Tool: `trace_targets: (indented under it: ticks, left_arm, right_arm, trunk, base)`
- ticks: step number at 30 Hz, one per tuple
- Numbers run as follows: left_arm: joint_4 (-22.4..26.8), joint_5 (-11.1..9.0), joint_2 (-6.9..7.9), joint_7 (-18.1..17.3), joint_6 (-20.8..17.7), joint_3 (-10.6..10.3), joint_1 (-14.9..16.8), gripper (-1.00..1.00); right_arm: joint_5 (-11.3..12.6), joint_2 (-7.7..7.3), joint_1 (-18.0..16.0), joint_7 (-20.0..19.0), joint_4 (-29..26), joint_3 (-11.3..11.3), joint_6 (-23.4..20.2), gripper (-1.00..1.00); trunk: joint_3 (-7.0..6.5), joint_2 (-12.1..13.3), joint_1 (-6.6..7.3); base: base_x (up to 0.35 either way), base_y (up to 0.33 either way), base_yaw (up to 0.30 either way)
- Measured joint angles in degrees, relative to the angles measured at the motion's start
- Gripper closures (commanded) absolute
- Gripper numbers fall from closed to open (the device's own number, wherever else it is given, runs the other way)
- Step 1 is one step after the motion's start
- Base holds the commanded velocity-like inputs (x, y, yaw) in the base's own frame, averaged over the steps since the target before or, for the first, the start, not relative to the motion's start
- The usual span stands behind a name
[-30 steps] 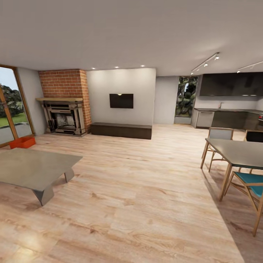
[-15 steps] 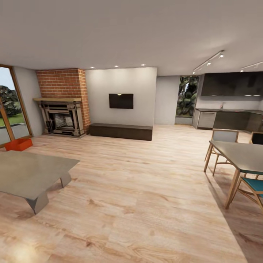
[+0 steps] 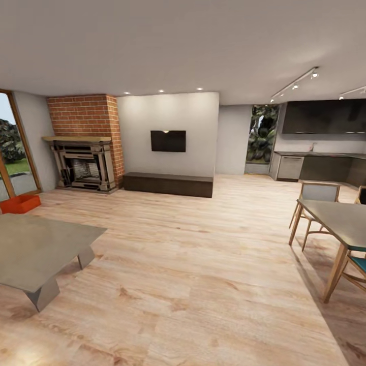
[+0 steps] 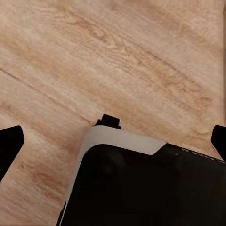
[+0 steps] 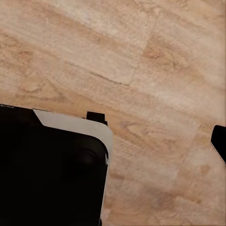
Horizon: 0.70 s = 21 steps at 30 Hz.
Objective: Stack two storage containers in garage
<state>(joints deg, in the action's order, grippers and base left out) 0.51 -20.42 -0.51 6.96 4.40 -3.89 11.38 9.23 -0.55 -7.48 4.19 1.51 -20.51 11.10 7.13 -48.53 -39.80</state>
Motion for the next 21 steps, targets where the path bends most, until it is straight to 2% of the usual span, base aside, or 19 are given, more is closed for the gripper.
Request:
trace_targets:
  ticks: [8, 21]
  left_arm:
    - [0.0, 0.0, -0.1, 0.1, 0.0, 0.0, 0.0, -1.0]
    - [0.1, 0.3, -0.18, 0.1, 0.0, -0.1, 0.0, -1.0]
  right_arm:
    - [0.6, -0.22, 0.0, -0.3, 0.0, 0.7, -0.2, -1.0]
    - [-0.1, 0.04, 0.0, -0.2, 0.0, 0.5, 0.3, -1.0]
  trunk:
    - [0.0, 0.0, 0.0]
    - [0.0, 0.0, 0.0]
  base:
    - [0.322, 0.0, 0.0]
    - [0.322, 0.0, 0.0]
